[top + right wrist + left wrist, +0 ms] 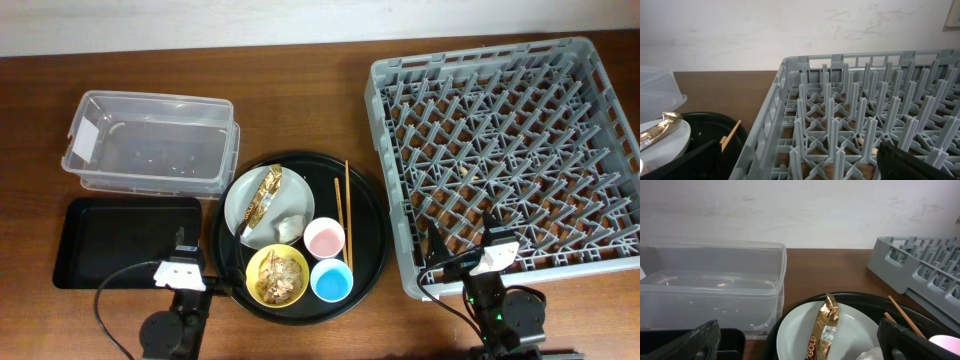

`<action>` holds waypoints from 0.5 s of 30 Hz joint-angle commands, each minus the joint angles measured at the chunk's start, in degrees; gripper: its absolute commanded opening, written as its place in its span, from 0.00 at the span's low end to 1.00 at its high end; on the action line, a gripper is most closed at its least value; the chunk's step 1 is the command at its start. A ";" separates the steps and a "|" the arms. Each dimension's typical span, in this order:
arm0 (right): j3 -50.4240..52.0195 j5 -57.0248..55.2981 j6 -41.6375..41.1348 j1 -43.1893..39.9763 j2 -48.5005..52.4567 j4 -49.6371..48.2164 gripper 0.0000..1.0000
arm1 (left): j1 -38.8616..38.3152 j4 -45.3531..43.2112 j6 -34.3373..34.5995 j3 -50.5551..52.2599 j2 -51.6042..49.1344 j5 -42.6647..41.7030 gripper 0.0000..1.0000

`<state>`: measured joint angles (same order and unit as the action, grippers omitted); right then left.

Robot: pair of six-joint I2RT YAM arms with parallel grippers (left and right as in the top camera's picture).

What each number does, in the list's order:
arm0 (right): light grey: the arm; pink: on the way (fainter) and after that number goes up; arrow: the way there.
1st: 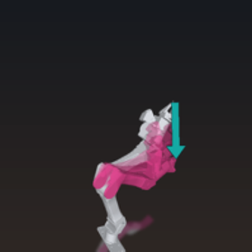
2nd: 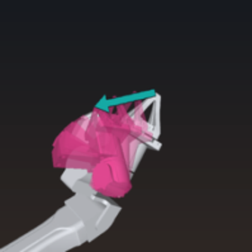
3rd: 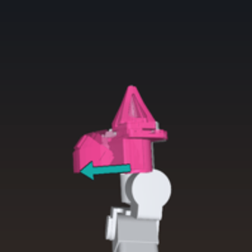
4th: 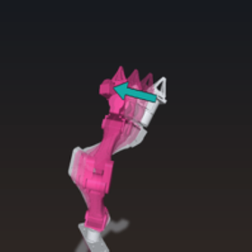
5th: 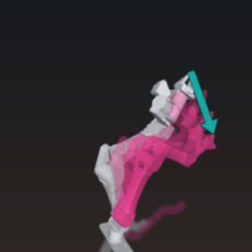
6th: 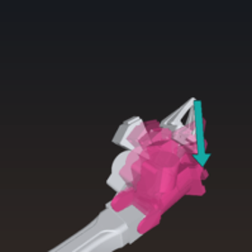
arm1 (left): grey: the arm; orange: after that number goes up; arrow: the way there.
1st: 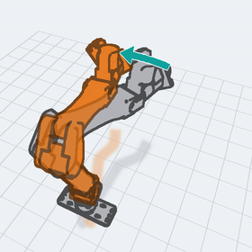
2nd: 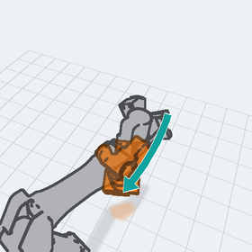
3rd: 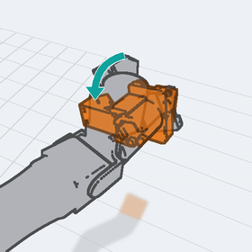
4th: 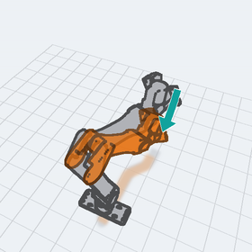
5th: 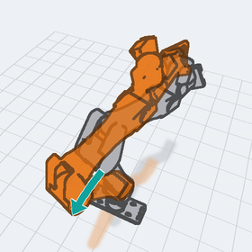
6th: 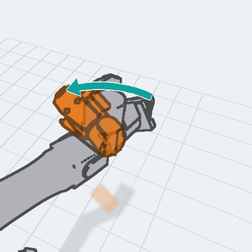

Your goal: Sort waste into correct bins and load items into the dishwasher rack

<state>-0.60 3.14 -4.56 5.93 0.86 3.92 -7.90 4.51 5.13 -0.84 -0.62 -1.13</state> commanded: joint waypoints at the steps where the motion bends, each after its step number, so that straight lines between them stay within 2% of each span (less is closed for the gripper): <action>1: -2.58 30.56 4.13 -0.44 -0.50 5.16 0.99 | -1.20 -2.19 3.41 0.33 -22.67 -2.03 0.99; 2: -2.54 30.53 4.13 -0.39 -0.70 5.77 0.98 | -1.20 -0.17 3.41 0.33 -22.67 -2.05 0.99; 12: -2.56 30.53 4.13 -0.39 -0.68 5.75 0.99 | -1.20 0.09 3.41 0.31 -22.32 -1.77 0.99; 15: -2.56 30.56 4.13 -0.39 -0.68 5.75 0.99 | 0.46 0.00 3.41 0.31 -12.15 -1.84 0.99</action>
<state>-3.18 31.90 -0.99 5.76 0.56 8.86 -8.82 4.58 7.97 -0.86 -21.45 -2.20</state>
